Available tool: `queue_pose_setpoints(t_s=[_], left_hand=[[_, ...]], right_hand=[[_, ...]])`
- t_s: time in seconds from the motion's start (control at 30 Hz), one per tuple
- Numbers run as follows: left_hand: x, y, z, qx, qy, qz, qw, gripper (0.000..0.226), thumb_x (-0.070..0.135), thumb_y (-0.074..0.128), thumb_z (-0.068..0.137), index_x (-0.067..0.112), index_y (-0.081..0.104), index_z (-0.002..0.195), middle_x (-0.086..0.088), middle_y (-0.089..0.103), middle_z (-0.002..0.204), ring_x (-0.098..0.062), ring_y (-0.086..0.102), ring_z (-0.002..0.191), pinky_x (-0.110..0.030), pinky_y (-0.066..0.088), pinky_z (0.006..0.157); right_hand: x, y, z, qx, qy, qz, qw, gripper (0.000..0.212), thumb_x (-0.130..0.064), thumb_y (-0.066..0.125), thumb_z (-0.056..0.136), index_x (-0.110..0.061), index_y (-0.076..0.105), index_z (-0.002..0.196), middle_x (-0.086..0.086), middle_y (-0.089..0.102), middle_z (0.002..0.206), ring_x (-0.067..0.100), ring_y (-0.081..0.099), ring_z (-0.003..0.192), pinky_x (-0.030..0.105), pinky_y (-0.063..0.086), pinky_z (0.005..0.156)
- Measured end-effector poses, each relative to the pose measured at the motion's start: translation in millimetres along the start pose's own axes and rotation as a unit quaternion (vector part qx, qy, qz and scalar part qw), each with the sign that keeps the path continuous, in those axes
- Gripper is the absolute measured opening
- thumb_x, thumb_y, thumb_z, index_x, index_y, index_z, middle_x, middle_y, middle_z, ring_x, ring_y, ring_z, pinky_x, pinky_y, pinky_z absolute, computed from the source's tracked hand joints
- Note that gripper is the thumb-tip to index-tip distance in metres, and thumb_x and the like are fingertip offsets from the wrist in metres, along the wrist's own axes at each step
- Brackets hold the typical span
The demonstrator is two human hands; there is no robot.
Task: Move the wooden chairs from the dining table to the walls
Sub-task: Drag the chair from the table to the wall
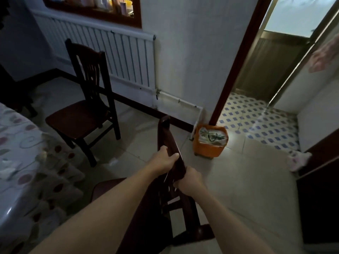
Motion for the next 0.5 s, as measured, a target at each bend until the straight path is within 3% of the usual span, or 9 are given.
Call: queue_pose_setpoints(t_s=[0.17,0.3,0.4,0.5], left_hand=[[5,9,41,-0.021,-0.082,-0.08,0.993,0.082,0.049,0.053,0.088,0.005,0.016,0.146,-0.02,0.047,0.138,-0.035,0.053,0.119,-0.045,0.047,0.098],[1,11,57,-0.02,-0.113,-0.103,0.988,0.091,0.043,0.063,0.079,0.006,0.014,0.146,-0.021,0.051,0.132,-0.036,0.057,0.112,-0.045,0.05,0.096],[-3,-3,65,-0.015,-0.115,-0.141,0.983,0.092,0.036,0.066,0.071,0.004,0.019,0.143,-0.019,0.054,0.125,-0.034,0.06,0.102,-0.036,0.055,0.075],[-9,-30,71,-0.007,-0.118,-0.185,0.976,0.089,0.031,0.066,0.069,0.006,0.02,0.141,-0.019,0.055,0.12,-0.031,0.062,0.091,-0.029,0.048,0.057]], right_hand=[[-2,4,11,-0.007,0.025,0.044,0.999,0.024,-0.007,0.059,0.08,-0.009,0.061,0.105,0.011,0.066,0.094,0.025,0.065,0.083,0.031,0.053,0.064],[-6,5,13,0.0,0.017,0.042,0.999,0.027,-0.002,0.06,0.077,-0.013,0.06,0.102,0.003,0.063,0.082,0.022,0.062,0.079,0.029,0.05,0.064],[-20,9,17,0.0,0.017,0.039,0.999,0.03,0.0,0.059,0.075,-0.017,0.058,0.1,0.002,0.063,0.084,0.022,0.063,0.081,0.03,0.053,0.066],[-44,12,21,-0.011,-0.014,0.015,1.0,0.037,-0.002,0.059,0.075,-0.019,0.057,0.108,0.004,0.063,0.091,0.023,0.062,0.084,0.03,0.051,0.065]])
Point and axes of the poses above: each hand's wrist, its own z-axis towards the middle knuckle, its own y-axis out of the palm, x = y × z, the point moved 1 cm from there along z, towards the middle knuckle
